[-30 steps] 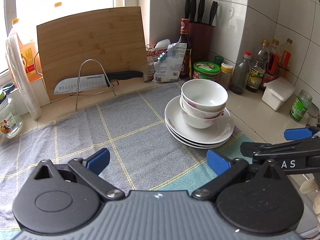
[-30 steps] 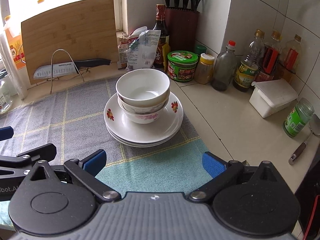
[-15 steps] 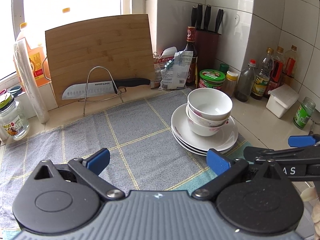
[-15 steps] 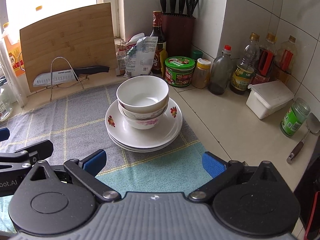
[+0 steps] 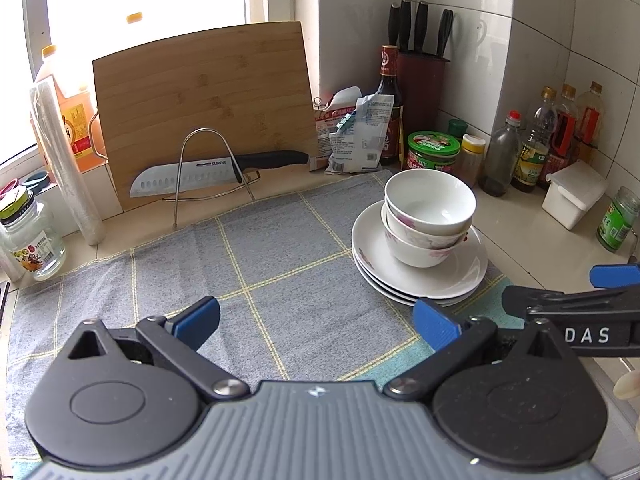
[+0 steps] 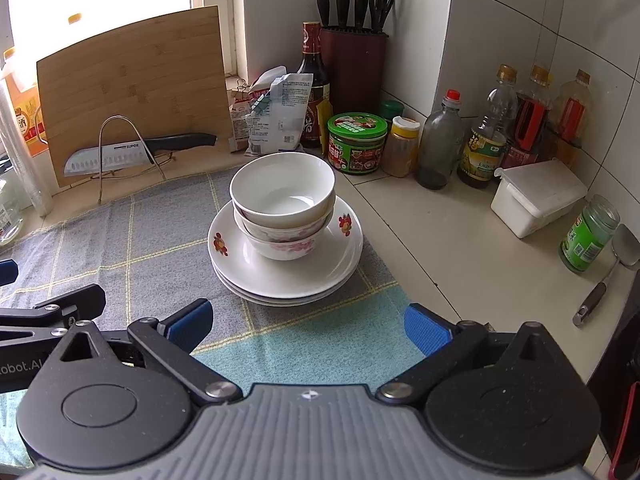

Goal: Organize plates and bowls

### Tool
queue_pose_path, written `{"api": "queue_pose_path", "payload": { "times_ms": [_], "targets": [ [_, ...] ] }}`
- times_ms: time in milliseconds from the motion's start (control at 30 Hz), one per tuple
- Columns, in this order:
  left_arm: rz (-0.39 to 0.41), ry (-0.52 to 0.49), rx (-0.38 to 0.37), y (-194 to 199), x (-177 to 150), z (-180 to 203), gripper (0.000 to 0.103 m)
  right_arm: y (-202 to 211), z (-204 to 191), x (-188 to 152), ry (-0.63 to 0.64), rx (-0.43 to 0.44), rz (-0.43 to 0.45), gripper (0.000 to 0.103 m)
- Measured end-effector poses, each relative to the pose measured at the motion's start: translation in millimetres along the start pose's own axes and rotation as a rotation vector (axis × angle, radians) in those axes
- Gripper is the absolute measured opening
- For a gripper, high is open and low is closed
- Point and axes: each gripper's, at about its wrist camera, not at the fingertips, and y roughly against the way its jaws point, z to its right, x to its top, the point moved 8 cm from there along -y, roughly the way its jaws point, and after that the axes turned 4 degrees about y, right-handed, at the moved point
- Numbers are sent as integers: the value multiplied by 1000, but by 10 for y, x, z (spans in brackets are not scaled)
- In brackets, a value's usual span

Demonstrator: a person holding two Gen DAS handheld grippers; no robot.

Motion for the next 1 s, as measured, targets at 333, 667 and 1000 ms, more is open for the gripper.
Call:
{"api": "queue_pose_path", "payload": {
  "times_ms": [333,667,1000],
  "targets": [
    [1,-8,18,6,7,-15,102,1,-3,-2,-1,2,1,103],
    [13,-7,24,47,26,-42,102,47,-28,4,3,-7,12,103],
    [18,-6,21,76,26,-52,102,86,-44,13,8,-12,17,103]
  ]
}}
